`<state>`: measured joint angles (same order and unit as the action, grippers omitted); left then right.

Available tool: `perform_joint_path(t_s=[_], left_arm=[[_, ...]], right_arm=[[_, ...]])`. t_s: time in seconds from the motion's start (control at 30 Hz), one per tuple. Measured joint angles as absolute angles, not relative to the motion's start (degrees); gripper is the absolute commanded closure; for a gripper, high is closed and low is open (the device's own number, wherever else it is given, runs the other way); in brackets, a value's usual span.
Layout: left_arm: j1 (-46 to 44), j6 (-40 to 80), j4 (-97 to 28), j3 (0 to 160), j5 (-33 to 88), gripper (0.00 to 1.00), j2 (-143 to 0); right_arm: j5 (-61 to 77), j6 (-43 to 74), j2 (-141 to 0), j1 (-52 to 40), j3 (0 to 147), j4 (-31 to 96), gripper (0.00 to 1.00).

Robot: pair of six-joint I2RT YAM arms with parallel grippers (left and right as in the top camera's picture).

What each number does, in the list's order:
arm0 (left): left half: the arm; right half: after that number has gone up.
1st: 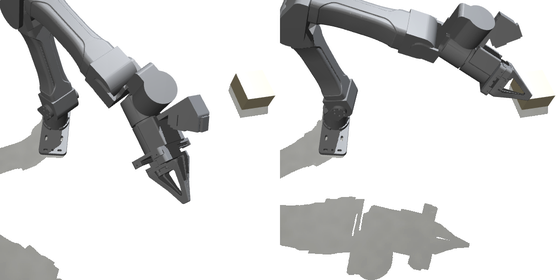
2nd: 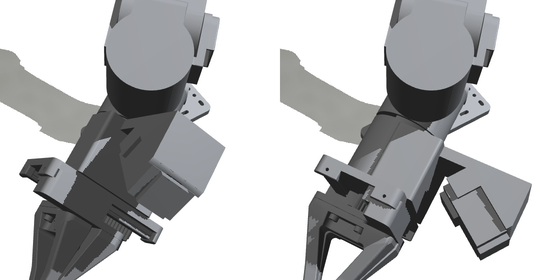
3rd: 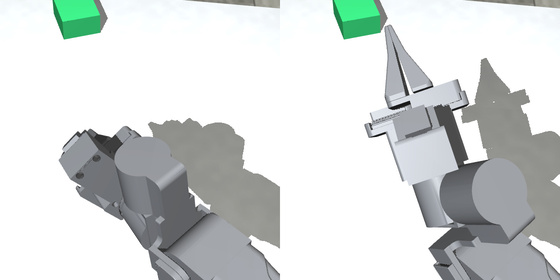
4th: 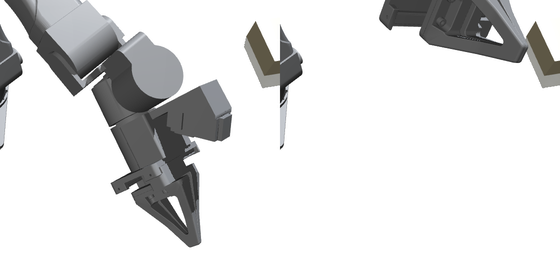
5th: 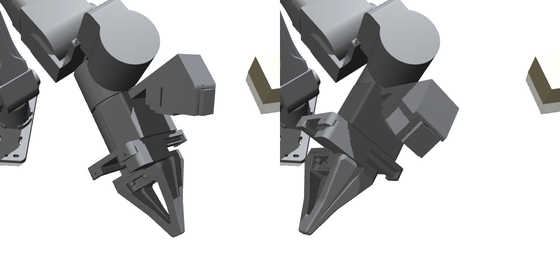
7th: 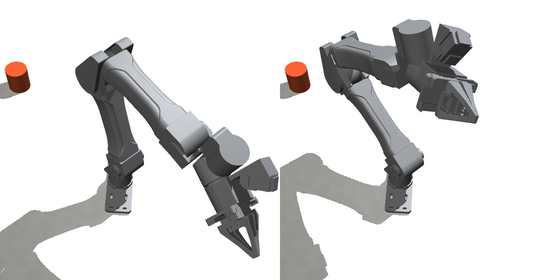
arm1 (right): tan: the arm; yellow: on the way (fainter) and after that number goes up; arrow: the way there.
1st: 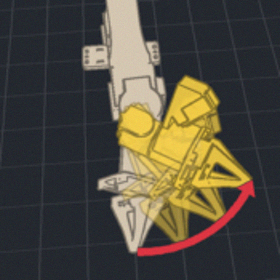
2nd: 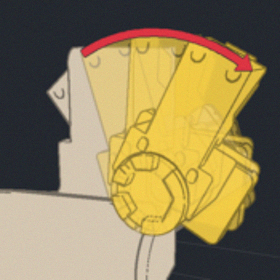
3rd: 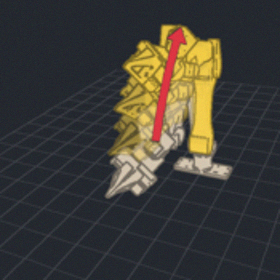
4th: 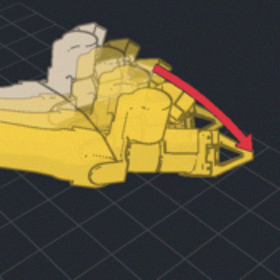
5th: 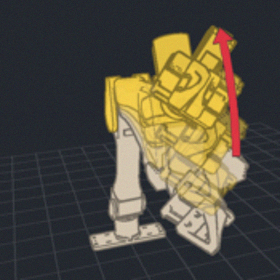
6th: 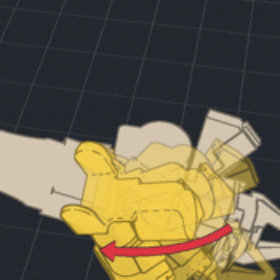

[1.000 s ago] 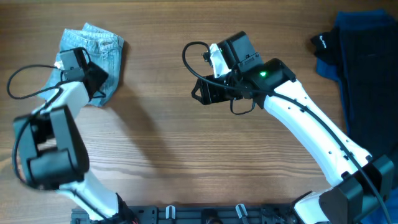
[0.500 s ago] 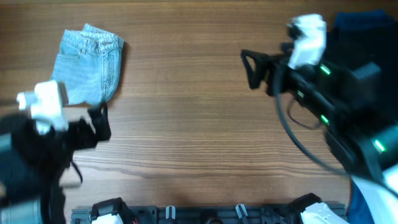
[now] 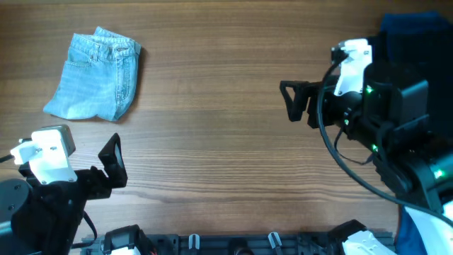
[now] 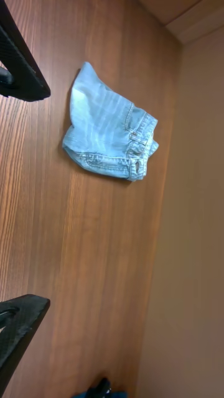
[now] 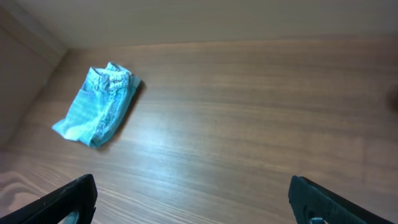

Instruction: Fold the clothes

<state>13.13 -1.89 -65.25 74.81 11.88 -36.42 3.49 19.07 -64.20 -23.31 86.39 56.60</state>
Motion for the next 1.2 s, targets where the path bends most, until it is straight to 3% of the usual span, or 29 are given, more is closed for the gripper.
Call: perform_joint_path(t_s=[0.2, 0.57, 0.8, 1.2], left_arm=[[13.13, -1.91, -65.36, 74.81, 11.88, 0.00, -36.42], [13.13, -1.91, -65.39, 74.81, 11.88, 0.00, -36.42], [13.13, -1.91, -65.39, 74.81, 11.88, 0.00, -36.42], [13.13, -1.91, -65.41, 74.78, 11.88, 0.00, -36.42]], right_arm=[[4.51, 26.57, -68.27, -23.31, 86.39, 56.60, 0.00], [4.54, 28.29, -75.09, -23.42, 85.23, 56.69, 0.00], [4.84, 28.29, -63.51, -23.16, 84.73, 56.82, 0.00], [4.86, 28.29, -45.80, -12.99, 84.73, 59.02, 0.00]])
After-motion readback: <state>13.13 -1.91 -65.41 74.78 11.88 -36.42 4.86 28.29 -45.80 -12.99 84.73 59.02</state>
